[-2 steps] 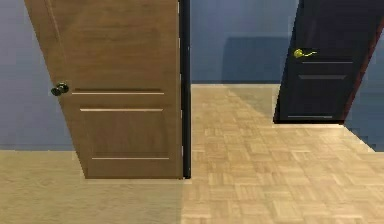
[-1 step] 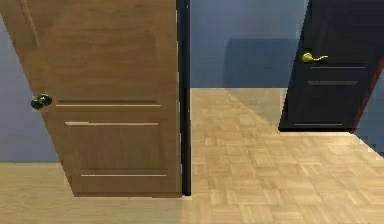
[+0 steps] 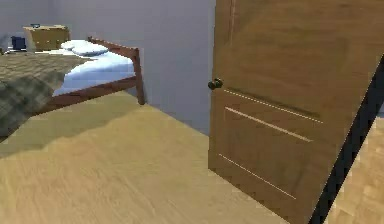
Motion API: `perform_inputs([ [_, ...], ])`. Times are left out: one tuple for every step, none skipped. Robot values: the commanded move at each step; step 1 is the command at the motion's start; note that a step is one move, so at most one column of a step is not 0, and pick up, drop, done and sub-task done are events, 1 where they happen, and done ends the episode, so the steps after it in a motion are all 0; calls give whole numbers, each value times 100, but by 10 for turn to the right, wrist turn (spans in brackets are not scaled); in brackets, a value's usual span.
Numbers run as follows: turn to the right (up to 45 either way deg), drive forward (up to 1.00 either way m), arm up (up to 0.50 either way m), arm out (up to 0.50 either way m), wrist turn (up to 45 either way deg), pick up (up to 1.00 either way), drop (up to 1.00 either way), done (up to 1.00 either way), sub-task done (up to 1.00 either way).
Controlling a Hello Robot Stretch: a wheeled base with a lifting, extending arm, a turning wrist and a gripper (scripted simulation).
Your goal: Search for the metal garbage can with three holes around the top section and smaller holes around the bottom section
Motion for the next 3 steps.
perform_inputs([
  [-420,0,0,0,0,0,0,0,0],
  [0,100,0,0,0,0,0,0,0],
  [-90,0,0,0,0,0,0,0,0],
])
